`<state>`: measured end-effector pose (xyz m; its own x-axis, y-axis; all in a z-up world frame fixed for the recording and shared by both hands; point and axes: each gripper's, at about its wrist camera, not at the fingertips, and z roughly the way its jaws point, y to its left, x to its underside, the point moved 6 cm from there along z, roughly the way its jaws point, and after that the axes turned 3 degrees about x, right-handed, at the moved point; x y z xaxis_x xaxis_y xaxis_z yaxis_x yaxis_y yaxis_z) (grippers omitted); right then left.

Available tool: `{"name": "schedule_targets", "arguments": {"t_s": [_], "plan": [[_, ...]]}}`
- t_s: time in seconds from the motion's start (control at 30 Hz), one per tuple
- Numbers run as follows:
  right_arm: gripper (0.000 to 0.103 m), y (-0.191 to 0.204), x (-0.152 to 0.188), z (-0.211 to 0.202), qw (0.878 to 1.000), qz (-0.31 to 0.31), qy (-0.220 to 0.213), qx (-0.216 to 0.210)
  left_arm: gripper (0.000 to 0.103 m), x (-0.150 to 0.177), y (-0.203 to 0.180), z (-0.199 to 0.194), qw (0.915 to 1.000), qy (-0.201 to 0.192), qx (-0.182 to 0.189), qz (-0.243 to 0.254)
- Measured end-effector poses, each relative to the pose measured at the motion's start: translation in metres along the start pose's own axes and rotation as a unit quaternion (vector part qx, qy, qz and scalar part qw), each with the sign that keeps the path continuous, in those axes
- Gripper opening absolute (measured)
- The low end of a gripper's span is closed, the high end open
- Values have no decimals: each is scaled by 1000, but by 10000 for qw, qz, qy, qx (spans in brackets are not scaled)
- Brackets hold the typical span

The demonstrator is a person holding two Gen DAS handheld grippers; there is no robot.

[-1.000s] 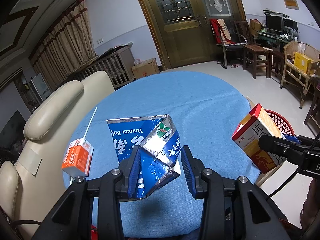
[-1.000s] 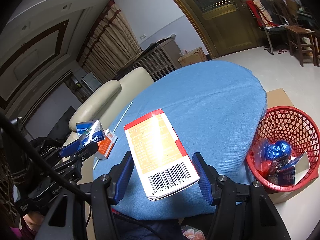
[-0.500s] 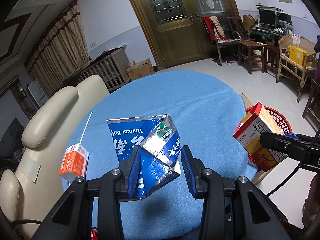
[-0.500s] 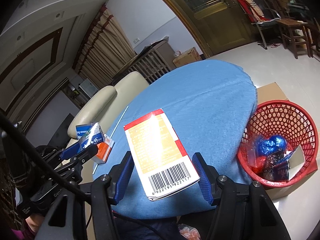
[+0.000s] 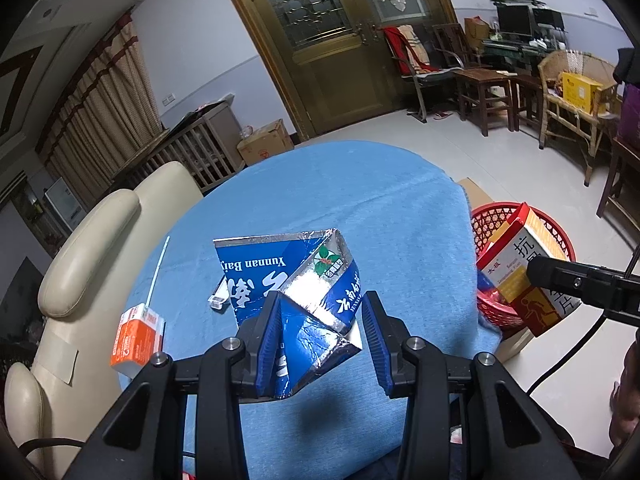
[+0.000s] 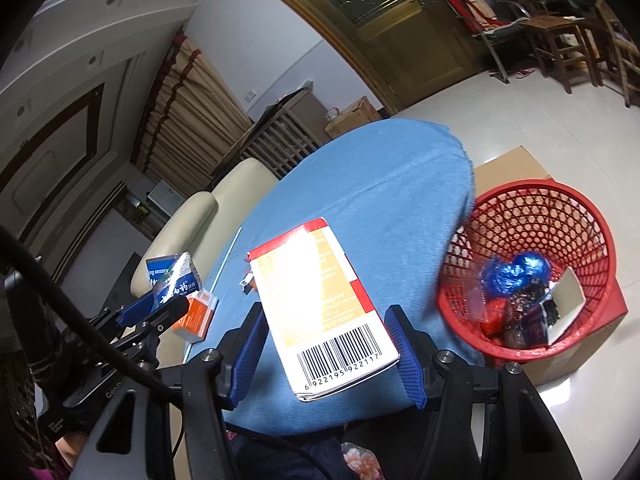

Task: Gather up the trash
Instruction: 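Lift and carry the medicine box and blue carton toward the red basket, then open the right tool to drop the medicine box while the left tool drops the blue carton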

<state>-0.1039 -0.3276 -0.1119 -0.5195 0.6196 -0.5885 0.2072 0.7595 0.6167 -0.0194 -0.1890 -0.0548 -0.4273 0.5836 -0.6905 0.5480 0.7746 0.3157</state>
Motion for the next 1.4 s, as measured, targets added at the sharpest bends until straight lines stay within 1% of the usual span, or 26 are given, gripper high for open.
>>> {"name": "schedule_targets", "arguments": {"t_s": [0.67, 1.23, 1.4], "plan": [[63, -68, -5, -37, 9971, 659, -248, 291, 43, -18, -57, 6, 9978, -26, 302, 593], [63, -108, -11, -54, 9921, 1050, -424, 539, 43, -34, -99, 21, 9934, -38, 553, 1007], [64, -122, -17, -58, 9895, 1192, -486, 649, 43, -43, -116, 33, 9917, 6, 756, 1044]]}}
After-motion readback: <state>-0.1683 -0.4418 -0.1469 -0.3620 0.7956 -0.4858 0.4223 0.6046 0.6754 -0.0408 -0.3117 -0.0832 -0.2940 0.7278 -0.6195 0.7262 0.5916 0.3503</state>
